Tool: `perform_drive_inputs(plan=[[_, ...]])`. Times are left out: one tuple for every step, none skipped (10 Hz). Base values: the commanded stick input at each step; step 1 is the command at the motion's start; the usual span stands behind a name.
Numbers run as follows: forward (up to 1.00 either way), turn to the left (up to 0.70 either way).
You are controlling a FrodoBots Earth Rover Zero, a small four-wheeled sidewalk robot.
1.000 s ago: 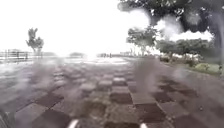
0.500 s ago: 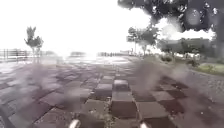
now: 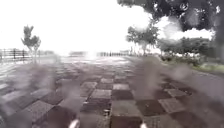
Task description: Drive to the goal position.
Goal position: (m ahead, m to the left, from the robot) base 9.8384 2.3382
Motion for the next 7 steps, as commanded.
perform_drive_inputs(plan=[[0.7,0.0],[0.7,0.0],[0.7,0.0],[0.7,0.0],[0.7,0.0],[0.7,0.0],[0.7,0.0]])
